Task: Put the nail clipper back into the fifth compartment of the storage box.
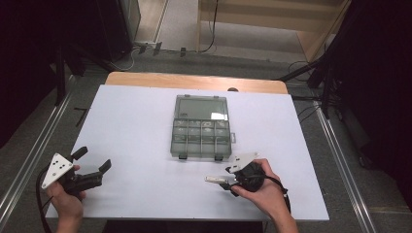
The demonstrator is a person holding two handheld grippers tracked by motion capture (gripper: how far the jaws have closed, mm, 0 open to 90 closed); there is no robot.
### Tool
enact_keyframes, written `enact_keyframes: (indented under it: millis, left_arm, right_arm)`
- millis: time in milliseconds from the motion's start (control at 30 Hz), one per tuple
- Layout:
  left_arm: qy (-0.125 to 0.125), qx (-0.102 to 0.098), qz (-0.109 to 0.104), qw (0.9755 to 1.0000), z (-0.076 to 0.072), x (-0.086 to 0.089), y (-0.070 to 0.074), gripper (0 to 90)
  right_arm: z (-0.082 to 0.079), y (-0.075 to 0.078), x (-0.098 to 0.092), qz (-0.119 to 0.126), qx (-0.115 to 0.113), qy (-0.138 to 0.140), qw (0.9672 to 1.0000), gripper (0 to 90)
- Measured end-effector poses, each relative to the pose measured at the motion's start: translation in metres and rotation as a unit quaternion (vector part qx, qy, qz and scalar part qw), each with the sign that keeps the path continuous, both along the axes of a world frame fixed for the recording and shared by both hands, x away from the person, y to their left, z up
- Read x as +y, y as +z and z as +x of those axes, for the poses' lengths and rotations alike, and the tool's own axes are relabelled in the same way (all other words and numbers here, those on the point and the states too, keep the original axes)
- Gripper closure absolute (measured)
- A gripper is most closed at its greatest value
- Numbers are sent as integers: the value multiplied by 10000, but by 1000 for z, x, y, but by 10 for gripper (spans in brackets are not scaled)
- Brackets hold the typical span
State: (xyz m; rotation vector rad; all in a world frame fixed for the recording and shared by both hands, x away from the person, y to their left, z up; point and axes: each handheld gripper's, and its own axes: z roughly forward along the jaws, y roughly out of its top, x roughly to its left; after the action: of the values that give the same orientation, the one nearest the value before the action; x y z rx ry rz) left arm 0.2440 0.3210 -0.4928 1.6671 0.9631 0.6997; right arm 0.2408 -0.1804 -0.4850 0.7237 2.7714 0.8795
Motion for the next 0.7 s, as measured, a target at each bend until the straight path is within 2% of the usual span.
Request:
enact_keyframes:
  millis: [67,133,167,200,233,333,400,433,500,533,567,600,633,667,700]
  left_arm:
    - [3,0,12,10000,0,0,0,48]
    - [-4,1,20,10000,0,0,0,48]
    - [-4,1,20,10000,0,0,0,48]
    - [-5,5,18,10000,0,-1,0,48]
    - [-5,5,18,10000,0,-1,0,48]
    - [-9,6,17,10000,0,-1,0,48]
    - [-9,5,18,10000,0,-1,0,48]
    - [-13,7,16,10000,0,-1,0,48]
    - [-12,6,17,10000,0,-1,0,48]
    - [-11,4,17,10000,0,-1,0,48]
    - [-12,7,20,10000,0,-1,0,48]
    - [-14,5,19,10000,0,-1,0,48]
    - [-14,5,19,10000,0,-1,0,48]
    - [-15,6,25,10000,0,-1,0,48]
    - [-15,6,20,10000,1,-1,0,48]
  right_arm:
    - [0,0,2,-44,26,-4,10000,391]
    - [0,-2,9,-235,76,93,9997,346]
    - [0,-2,9,-235,76,93,9997,346]
    - [-1,-4,14,-421,72,131,9990,267]
    - [-1,-4,14,-421,72,131,9990,267]
    - [-2,-5,17,-495,67,177,9986,164]
    - [-2,-6,19,-626,-28,83,9980,94]
    - [-2,-6,20,-652,3,92,9978,63]
    - [-1,-7,21,-688,47,112,9976,65]
    - [-2,-8,22,-743,38,90,9972,96]
    - [-2,-8,23,-760,-33,123,9970,165]
    - [-1,-8,23,-658,63,194,9976,281]
    - [-1,-8,23,-658,63,194,9976,281]
    - [1,-8,23,-608,127,127,9980,367]
    - [1,-8,23,-608,127,127,9980,367]
